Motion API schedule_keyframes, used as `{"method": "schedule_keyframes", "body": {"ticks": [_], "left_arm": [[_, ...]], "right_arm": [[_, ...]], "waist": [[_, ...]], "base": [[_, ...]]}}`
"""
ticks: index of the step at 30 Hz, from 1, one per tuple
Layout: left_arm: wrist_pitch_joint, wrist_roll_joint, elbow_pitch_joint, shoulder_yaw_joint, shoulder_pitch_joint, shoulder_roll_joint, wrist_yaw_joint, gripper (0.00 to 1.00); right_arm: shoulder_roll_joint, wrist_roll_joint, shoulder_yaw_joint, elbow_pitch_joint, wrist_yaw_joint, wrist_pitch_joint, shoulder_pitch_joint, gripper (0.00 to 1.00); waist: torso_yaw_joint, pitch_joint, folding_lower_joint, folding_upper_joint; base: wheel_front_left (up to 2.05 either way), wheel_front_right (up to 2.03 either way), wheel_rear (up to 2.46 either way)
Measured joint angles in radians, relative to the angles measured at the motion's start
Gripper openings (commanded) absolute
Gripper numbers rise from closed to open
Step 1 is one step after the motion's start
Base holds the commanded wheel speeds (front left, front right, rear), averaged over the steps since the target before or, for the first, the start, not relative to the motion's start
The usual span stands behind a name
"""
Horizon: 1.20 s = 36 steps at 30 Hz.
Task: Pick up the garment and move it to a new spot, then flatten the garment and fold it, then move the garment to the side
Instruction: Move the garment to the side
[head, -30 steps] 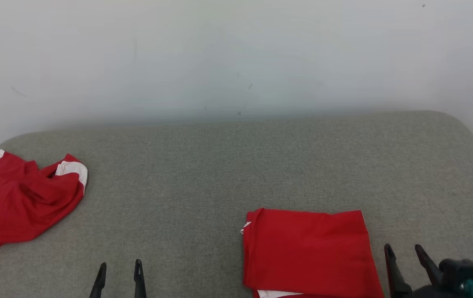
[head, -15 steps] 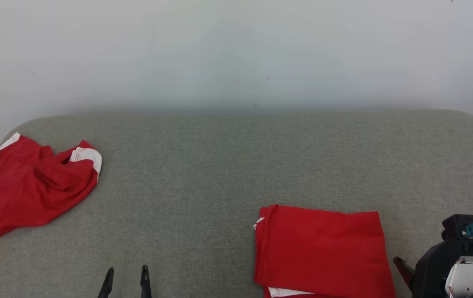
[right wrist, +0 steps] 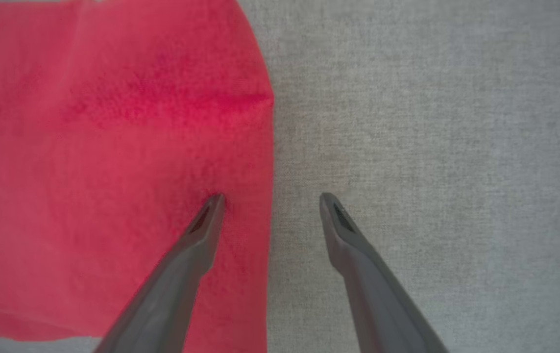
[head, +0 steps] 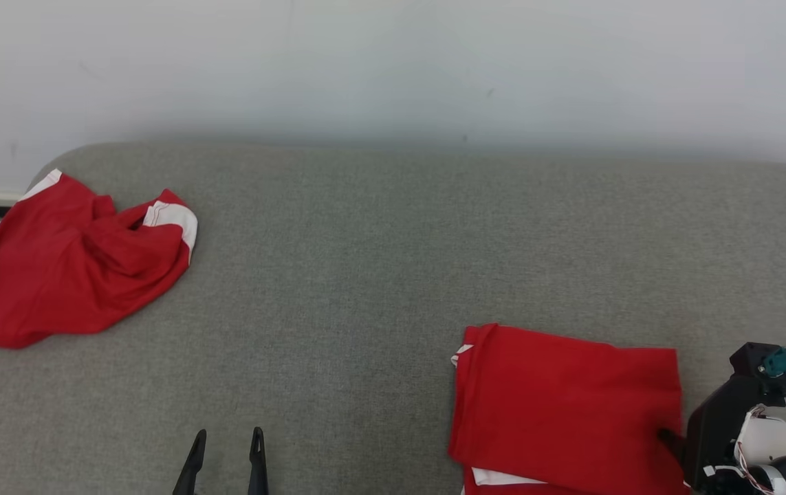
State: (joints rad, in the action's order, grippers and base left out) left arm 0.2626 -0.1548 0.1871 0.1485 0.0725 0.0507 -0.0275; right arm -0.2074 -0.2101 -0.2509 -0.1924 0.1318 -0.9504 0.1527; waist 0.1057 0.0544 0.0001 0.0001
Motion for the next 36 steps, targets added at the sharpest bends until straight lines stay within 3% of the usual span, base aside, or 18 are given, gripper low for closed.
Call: {"method": "schedule_keyframes", "body": {"ticks": [6,10,16,23,30,36], "left_arm": [[0.0,0.004,-0.003,-0.001,-0.013,0.0,-0.001,1.0],[0.0,0.004,-0.015,-0.007,-0.013,0.0,-0.009,1.0],[0.0,0.005,-0.04,-0.009,-0.014,0.0,-0.018,1.0],[0.0,0.017,-0.115,-0.024,-0.048,0.0,-0.024,1.0],[0.0,0.076,-0.198,-0.017,-0.111,0.003,-0.007,1.0],[0.0,0.124,-0.243,0.021,-0.183,0.014,0.016,1.0]], "right_arm": [[0.017,-0.013,0.016,-0.068,0.0,0.005,0.041,1.0],[-0.002,-0.025,0.073,-0.083,0.0,0.016,0.056,0.0],[-0.083,-0.03,0.246,-0.112,0.0,0.109,0.116,0.0],[-0.22,-0.01,0.444,-0.162,0.0,0.208,0.294,0.0],[-0.333,-0.023,0.553,-0.248,0.0,0.279,0.464,0.0],[-0.406,-0.009,0.572,-0.337,0.0,0.38,0.574,0.0]], "waist": [[0.024,0.035,0.0,-0.0001],[0.026,0.049,-0.0001,-0.0001],[-0.017,0.069,-0.0001,-0.0001],[-0.097,0.109,0.0,0.0],[-0.204,0.178,0.0001,0.0],[-0.288,0.269,0.0001,0.0]], "base": [[0.0,0.0,0.0],[0.0,0.0,0.0],[0.0,0.0,0.0],[0.0,0.0,0.0],[0.0,0.0,0.0],[0.0,0.0,0.0]]}}
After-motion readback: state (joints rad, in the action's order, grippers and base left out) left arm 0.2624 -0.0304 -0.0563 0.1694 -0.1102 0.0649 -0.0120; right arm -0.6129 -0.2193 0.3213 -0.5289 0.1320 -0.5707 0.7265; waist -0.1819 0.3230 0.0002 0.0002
